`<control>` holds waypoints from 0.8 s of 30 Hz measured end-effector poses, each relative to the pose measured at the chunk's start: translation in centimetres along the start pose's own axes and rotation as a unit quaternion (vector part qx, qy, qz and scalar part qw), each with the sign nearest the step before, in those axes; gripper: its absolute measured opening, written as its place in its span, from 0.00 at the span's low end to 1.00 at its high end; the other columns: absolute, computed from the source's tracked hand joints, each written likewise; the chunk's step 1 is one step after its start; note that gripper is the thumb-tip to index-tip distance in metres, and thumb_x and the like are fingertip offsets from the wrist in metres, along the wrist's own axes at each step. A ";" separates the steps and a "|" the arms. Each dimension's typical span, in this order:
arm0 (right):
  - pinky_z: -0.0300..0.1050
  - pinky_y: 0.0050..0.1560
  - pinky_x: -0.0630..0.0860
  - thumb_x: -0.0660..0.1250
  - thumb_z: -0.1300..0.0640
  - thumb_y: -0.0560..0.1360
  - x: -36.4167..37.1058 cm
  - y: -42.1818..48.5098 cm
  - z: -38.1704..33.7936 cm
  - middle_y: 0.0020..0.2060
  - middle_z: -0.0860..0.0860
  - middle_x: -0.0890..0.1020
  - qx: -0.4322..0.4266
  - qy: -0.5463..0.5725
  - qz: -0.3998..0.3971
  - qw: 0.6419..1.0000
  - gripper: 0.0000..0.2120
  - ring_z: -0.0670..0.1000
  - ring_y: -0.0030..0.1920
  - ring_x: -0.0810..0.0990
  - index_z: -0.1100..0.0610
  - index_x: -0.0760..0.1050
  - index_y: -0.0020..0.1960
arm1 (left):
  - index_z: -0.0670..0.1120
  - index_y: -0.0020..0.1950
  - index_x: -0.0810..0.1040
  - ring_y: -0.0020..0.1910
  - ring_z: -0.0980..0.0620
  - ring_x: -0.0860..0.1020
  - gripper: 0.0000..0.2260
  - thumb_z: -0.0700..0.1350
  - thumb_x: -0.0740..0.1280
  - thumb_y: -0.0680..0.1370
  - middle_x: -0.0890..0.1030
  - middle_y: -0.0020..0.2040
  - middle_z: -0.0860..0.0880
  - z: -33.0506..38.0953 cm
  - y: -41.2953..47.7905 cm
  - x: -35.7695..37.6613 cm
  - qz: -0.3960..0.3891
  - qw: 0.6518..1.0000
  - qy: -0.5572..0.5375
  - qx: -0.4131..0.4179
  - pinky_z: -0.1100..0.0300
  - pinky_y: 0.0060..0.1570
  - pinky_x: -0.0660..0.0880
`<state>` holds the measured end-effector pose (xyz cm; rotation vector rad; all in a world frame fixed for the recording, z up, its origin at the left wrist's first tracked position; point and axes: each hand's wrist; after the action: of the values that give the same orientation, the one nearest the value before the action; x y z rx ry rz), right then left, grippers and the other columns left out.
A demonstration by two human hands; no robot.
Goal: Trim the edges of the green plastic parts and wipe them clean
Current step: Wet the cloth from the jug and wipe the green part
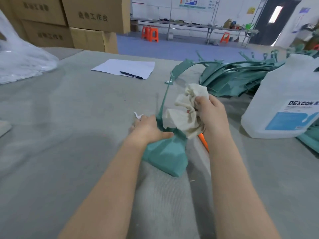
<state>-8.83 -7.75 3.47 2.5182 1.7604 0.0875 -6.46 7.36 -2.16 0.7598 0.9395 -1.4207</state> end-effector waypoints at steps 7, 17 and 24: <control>0.49 0.52 0.78 0.65 0.51 0.79 -0.2 0.2 0.4 0.46 0.54 0.85 0.032 0.132 -0.060 0.989 0.10 0.54 0.48 0.83 0.56 0.80 0.47 | 0.47 0.42 0.73 0.37 0.50 0.78 0.08 0.47 0.68 0.78 0.79 0.42 0.45 -0.6 1.4 -1.2 0.012 0.919 -0.393 0.009 0.59 0.41 0.77; 0.53 0.75 0.52 0.53 0.62 0.81 5.0 0.5 2.8 0.79 0.55 0.52 -0.190 -0.383 0.004 0.904 0.28 0.58 0.77 0.53 0.46 0.55 0.78 | 0.50 0.41 0.68 0.40 0.47 0.74 0.11 0.49 0.58 0.82 0.73 0.39 0.44 1.7 0.6 -2.7 0.244 0.803 -0.541 0.056 0.44 0.47 0.76; 0.53 0.75 0.38 0.50 0.54 0.83 8.0 -3.4 4.8 0.79 0.52 0.53 -0.296 -0.417 -0.078 0.856 0.23 0.53 0.79 0.49 0.55 0.58 0.78 | 0.48 0.44 0.69 0.43 0.48 0.78 0.10 0.49 0.57 0.83 0.78 0.42 0.47 1.9 0.6 -3.3 0.241 0.708 -0.664 0.016 0.51 0.51 0.76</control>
<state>-8.89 0.84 -1.51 1.5830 1.2774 -0.3608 -5.43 7.22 1.53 -0.1443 -0.4186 -1.0879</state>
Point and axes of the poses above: each hand's wrist, its own y-axis towards the middle knuckle, its own x-axis out of the palm, z = x × y
